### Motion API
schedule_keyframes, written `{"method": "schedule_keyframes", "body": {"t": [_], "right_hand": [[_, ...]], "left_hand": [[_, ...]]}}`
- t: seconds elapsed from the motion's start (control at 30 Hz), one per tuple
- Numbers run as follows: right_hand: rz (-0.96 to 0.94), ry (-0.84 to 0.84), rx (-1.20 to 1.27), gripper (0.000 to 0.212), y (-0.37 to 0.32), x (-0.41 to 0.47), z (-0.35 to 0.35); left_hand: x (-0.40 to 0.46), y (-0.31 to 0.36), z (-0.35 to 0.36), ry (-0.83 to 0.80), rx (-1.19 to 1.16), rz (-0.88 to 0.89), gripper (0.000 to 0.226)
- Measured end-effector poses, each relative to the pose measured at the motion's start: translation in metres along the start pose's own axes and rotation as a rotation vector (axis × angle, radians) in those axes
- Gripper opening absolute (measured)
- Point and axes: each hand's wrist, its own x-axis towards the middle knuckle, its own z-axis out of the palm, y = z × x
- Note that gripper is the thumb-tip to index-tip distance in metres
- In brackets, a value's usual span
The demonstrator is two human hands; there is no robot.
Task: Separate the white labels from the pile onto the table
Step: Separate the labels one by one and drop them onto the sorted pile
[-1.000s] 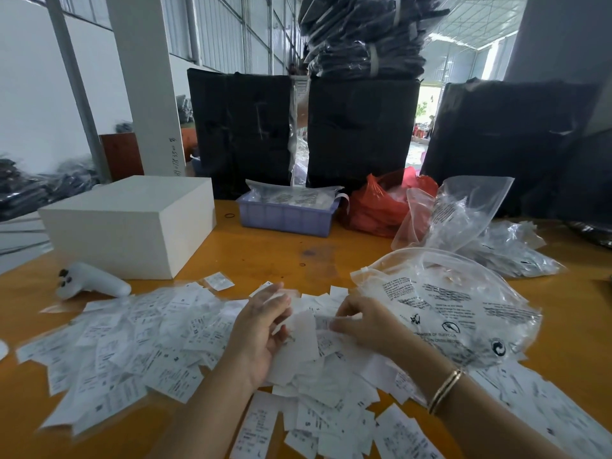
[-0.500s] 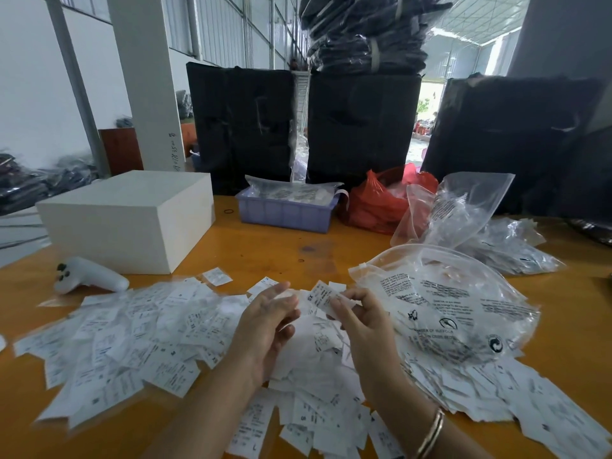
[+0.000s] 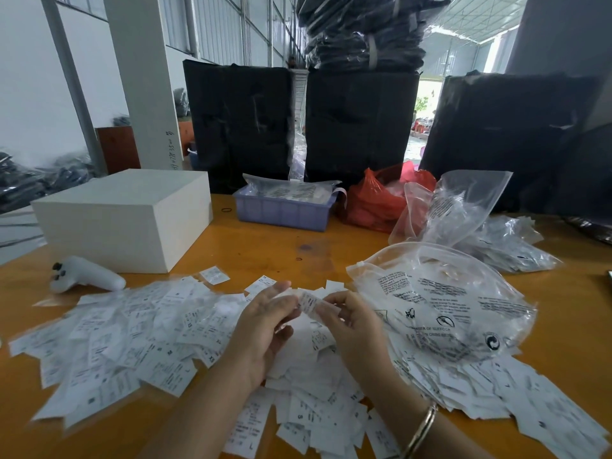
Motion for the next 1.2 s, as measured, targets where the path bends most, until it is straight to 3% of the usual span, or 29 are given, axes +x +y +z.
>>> {"method": "schedule_keyframes", "body": {"t": [0.2,0.37,0.53,0.7,0.87,1.2], "right_hand": [[0.086,-0.098,0.021,0.004,0.002,0.0,-0.002],[0.118,-0.22,0.086,0.007,0.001,0.001,-0.003],[0.145,-0.153,0.14,0.02,0.006,0.004,-0.003],[0.206,-0.13,0.319,0.002,0.009,0.003,-0.01],[0.187,-0.142,0.203,0.006,0.007,0.003,-0.01],[-0.014,-0.136,-0.173,0.021,0.008,-0.002,-0.008]], "left_hand": [[-0.004,0.003,-0.001,0.044,0.089,0.064,0.023],[-0.005,-0.001,0.0,-0.02,0.178,0.102,0.022],[-0.003,-0.003,0.0,-0.045,0.2,0.123,0.027],[0.002,-0.003,-0.004,0.012,0.217,0.134,0.037],[-0.002,-0.004,-0.002,-0.084,0.55,0.197,0.048],[-0.006,0.002,-0.005,-0.102,0.785,0.336,0.049]]}}
